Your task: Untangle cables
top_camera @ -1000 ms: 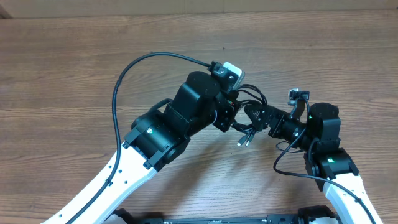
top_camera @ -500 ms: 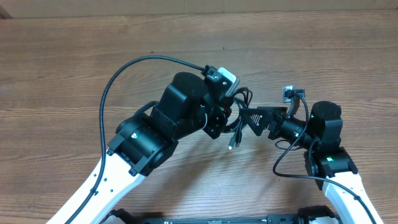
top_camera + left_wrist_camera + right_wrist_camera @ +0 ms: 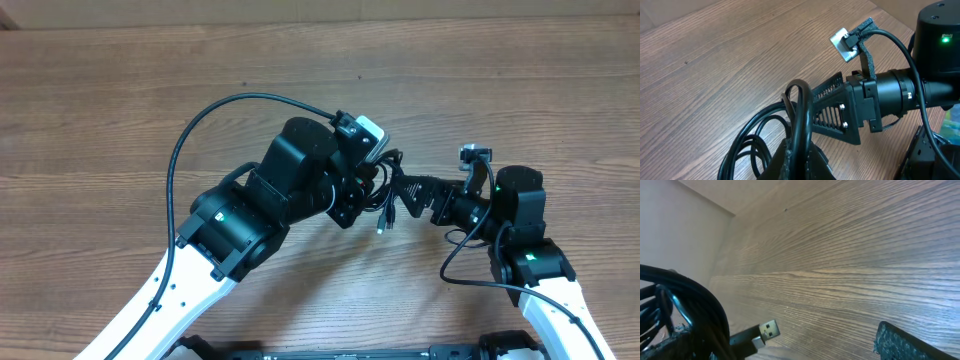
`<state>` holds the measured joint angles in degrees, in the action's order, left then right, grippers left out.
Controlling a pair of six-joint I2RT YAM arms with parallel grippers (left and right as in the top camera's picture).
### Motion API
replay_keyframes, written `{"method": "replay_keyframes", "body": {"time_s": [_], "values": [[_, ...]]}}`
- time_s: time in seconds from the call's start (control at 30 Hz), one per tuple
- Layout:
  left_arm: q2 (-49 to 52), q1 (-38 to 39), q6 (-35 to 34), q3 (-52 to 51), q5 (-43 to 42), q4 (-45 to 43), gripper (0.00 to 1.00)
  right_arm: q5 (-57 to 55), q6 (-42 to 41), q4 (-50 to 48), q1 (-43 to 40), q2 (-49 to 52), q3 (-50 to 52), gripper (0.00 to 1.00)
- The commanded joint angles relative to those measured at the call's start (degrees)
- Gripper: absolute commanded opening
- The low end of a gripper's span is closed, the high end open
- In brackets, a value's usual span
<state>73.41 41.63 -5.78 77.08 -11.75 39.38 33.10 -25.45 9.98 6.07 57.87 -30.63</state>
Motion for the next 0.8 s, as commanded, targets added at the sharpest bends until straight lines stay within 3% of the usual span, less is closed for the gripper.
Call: {"method": "replay_keyframes", "body": {"time_s": [0.0, 0.17, 0.47, 0.77], "values": [[-1.66, 0.02, 0.61, 1.84, 2.71, -2.03, 0.04, -7.80, 0.44, 1.33, -0.57, 0.55, 0.66, 1.00], [-2.84, 0.02, -4.50, 1.84, 12.02, -3.06, 0.04, -10.60, 0.44, 3.37, -0.57, 0.57, 0.66, 1.00], [-4.24, 0.02, -4.74, 1.84, 12.72, -4.11, 0.04, -11.65, 0.39, 3.96, -0.57, 0.57, 0.66, 1.00], [-6.62, 0.02, -13.16, 1.84, 29.81, -7.37, 0.04, -11.65, 0.39, 3.98, -0.57, 0.57, 0.66, 1.00]]}}
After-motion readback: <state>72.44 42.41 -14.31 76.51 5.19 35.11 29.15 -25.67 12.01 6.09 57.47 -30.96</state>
